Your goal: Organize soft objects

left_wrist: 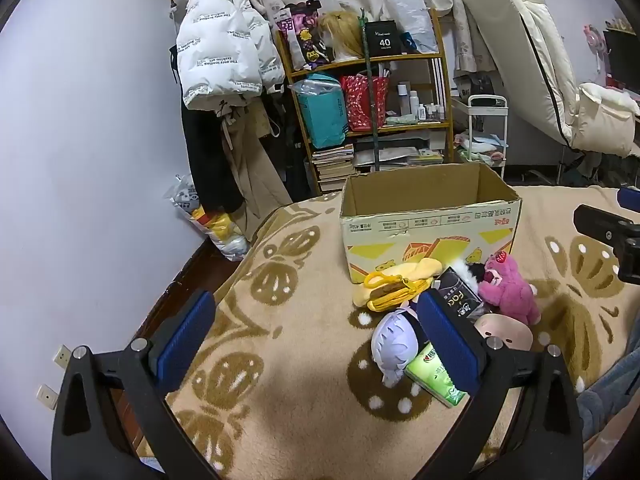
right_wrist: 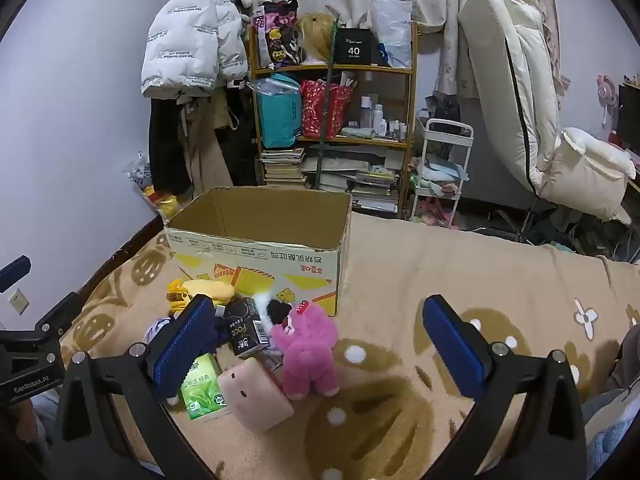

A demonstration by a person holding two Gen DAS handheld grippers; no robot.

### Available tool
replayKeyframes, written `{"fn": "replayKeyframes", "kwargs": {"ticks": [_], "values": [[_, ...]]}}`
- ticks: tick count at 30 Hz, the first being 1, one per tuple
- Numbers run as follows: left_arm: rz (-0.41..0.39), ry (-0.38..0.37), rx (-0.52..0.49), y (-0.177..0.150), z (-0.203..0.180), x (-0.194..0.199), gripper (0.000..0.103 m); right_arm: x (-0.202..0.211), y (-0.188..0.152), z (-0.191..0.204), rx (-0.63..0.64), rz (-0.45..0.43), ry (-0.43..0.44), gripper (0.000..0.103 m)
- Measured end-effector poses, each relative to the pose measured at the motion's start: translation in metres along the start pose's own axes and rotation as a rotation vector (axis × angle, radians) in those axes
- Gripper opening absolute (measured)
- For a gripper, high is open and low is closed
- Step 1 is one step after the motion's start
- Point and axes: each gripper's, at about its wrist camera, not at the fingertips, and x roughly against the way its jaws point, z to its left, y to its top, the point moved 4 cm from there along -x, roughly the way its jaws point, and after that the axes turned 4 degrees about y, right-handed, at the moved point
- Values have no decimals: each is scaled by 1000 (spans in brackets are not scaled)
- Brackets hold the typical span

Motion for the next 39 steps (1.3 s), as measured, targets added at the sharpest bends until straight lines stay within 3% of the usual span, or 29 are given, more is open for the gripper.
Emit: {"fn": "replayKeyframes", "kwargs": {"ticks": [39], "values": [[-6,22,19,-1,8,0,100,-3,-2,4,5,16,3,103]]}}
